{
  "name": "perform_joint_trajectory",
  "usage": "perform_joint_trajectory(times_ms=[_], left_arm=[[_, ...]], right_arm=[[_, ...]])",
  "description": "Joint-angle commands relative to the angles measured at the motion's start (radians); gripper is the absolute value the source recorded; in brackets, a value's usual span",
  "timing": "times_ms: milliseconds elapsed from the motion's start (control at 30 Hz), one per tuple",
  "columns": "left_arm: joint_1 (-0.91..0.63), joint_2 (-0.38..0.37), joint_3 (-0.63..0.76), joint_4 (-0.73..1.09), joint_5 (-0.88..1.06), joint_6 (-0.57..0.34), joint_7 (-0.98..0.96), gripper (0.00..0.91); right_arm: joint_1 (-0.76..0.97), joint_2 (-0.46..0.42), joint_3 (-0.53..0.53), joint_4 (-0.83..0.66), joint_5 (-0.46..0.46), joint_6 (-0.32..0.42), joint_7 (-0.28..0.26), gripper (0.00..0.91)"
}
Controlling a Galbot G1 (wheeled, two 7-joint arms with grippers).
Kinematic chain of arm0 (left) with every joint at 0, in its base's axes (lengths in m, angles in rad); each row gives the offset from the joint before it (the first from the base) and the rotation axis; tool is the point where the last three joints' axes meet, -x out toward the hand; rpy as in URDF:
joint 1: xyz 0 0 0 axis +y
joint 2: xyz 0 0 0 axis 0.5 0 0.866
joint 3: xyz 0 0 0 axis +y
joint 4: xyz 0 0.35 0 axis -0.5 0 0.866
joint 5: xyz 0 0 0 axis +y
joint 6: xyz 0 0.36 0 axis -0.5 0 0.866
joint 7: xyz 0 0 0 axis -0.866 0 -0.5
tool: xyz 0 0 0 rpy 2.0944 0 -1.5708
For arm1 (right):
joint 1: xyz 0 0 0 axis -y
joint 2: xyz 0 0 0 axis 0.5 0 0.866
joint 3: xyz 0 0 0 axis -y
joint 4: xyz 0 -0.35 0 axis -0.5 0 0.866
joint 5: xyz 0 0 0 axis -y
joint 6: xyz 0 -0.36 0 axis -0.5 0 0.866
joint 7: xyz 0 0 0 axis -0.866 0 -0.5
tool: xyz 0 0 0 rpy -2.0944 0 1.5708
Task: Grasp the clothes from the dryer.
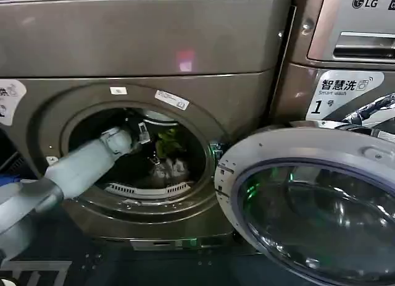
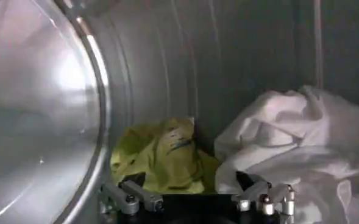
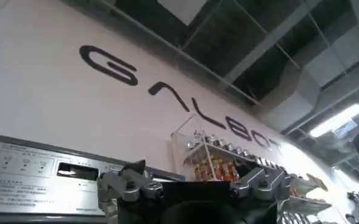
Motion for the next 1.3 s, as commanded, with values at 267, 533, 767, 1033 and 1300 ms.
perform_joint_trajectory(times_ms=[267,533,767,1033,1300], left_arm=[[-0.055,-0.017,0.022,0.007,-0.049,0.017,0.073,0.907],[-0.104,-0.012,0.077,-0.03,-0.056,0.007,0.177,0.907],[-0.133,-0.003,0.117,-0.057,-0.045,0.007,0.23,0.907],[-0.134,0.009,0.149,-0.073,-0.013,0.009,0.223,0.907],[-0.104,0.016,0.158,-0.087,-0.001,0.012,0.215,0.907]], right_arm=[[-0.012,0.01,-0.009,0.015,0.0,0.001,-0.001,0.907],[-0.014,0.011,-0.011,0.015,0.002,0.001,-0.001,0.907],[-0.017,0.012,-0.012,0.018,0.003,0.001,-0.001,0.907],[-0.015,0.015,-0.017,0.023,0.001,0.0,-0.001,0.907],[-0.011,0.024,-0.029,0.027,-0.008,0.001,-0.002,0.907]])
